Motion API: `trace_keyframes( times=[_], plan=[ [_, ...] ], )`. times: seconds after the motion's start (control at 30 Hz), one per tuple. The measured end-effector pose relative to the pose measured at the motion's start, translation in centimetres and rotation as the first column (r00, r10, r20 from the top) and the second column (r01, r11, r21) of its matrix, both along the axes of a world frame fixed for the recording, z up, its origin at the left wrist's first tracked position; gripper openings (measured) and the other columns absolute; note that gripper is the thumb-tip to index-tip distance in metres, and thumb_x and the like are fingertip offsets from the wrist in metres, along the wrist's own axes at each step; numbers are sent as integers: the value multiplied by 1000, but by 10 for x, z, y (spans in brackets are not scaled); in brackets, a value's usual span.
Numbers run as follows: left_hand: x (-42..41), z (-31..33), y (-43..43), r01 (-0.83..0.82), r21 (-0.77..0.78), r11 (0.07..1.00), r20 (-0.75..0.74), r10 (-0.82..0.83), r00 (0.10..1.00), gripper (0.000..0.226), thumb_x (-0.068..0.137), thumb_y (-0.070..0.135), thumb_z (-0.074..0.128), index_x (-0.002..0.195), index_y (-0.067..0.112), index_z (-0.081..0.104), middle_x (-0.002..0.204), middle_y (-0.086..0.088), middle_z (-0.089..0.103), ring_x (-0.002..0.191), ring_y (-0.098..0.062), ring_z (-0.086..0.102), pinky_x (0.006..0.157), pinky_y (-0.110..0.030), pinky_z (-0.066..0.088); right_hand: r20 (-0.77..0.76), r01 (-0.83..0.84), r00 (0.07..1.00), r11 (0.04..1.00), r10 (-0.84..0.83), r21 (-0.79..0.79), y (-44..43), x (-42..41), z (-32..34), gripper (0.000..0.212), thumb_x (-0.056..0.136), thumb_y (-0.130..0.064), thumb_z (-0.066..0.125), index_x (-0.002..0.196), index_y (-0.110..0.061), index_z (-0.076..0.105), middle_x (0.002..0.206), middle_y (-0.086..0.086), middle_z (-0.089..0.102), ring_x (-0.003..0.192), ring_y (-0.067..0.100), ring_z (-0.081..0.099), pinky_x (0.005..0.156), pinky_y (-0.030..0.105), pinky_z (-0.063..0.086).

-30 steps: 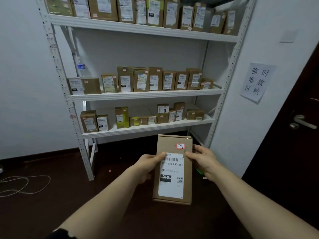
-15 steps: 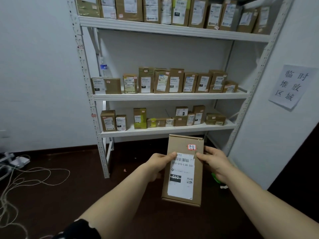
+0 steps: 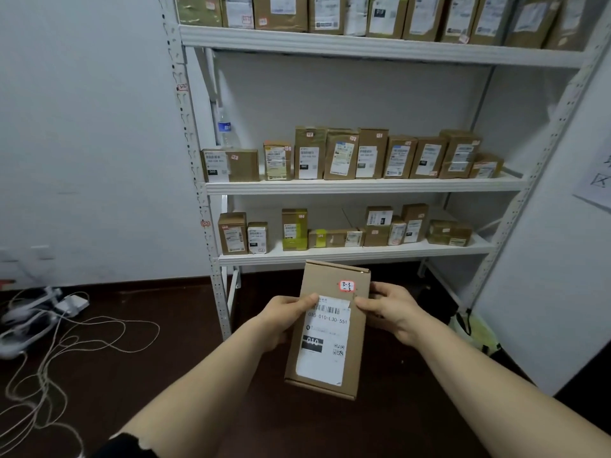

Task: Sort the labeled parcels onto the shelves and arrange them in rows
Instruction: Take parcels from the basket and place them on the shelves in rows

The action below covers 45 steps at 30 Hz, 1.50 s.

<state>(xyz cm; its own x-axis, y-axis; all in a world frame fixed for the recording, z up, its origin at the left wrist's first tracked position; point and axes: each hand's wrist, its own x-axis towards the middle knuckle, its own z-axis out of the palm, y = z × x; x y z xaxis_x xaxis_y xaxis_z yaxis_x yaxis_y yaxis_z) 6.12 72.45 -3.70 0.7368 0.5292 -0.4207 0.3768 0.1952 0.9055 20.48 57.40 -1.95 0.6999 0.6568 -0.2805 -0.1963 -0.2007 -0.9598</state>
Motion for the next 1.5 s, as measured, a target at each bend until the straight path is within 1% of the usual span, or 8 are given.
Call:
trace_keyframes(
  times=[0.27, 0.4, 0.53, 0.77, 1.03, 1.2, 1.37, 1.5],
  plan=[
    [28, 4, 66, 116, 398, 910, -79, -92, 993, 110, 68, 11, 84, 152, 16, 14, 147, -11, 38, 132, -27, 43, 103, -33, 43, 122, -152, 976, 965, 181, -214, 51, 27, -20, 59, 72, 15, 70, 122, -11, 53, 109, 5, 61, 99, 20, 60, 81, 39, 52],
    [73, 8, 89, 359, 566, 742, -226, -279, 933, 85, 73, 6, 79, 145, 18, 36, 138, -4, 50, 126, -20, 49, 100, -30, 47, 164, -209, 953, 946, 254, -248, 84, 65, -30, 61, 71, 16, 70, 122, -12, 50, 115, 8, 59, 102, 19, 59, 77, 34, 54],
    [125, 1, 118, 506, 705, 497, -433, -263, 862, 64, 77, 22, 74, 136, 20, 49, 127, 0, 53, 117, -17, 51, 98, -32, 46, 192, -262, 926, 920, 324, -290, 123, 122, -51, 64, 69, 15, 71, 121, -12, 49, 118, 9, 59, 111, 21, 57, 90, 35, 53],
    [213, -11, 176, 616, 686, 386, -583, -216, 784, 68, 82, 31, 68, 143, 25, 39, 136, 0, 50, 124, -18, 47, 103, -33, 42, 162, -371, 883, 868, 440, -329, 193, 215, -72, 64, 72, 14, 69, 125, -14, 46, 124, 4, 55, 118, 17, 51, 92, 29, 49],
    [261, -21, 248, 624, 684, 377, -631, -123, 766, 58, 82, 40, 68, 133, 24, 46, 129, -1, 54, 117, -20, 52, 95, -32, 45, 162, -465, 819, 801, 551, -376, 283, 268, -88, 67, 74, 12, 69, 129, -15, 44, 132, 4, 48, 122, 15, 44, 92, 24, 43],
    [279, -33, 319, 648, 655, 388, -679, -72, 730, 56, 82, 36, 69, 132, 22, 47, 128, -2, 53, 117, -20, 51, 94, -33, 45, 246, -428, 766, 756, 594, -496, 352, 306, -87, 64, 81, 4, 62, 137, -18, 41, 132, 0, 44, 106, 14, 49, 74, 19, 44],
    [296, -41, 385, 650, 653, 390, -684, -67, 727, 57, 80, 37, 70, 130, 23, 48, 127, 0, 53, 117, -19, 51, 92, -31, 46, 436, -242, 696, 758, 571, -605, 416, 347, -97, 46, 86, -5, 59, 131, -13, 52, 134, 6, 53, 122, 21, 50, 99, 27, 42],
    [308, -50, 426, 690, 614, 383, -721, -82, 688, 58, 78, 42, 72, 128, 24, 49, 126, 0, 54, 116, -20, 52, 93, -36, 48, 520, -163, 607, 734, 601, -659, 461, 374, -101, 40, 90, -14, 59, 129, -12, 56, 134, 9, 52, 121, 26, 51, 99, 30, 41]
  ],
)
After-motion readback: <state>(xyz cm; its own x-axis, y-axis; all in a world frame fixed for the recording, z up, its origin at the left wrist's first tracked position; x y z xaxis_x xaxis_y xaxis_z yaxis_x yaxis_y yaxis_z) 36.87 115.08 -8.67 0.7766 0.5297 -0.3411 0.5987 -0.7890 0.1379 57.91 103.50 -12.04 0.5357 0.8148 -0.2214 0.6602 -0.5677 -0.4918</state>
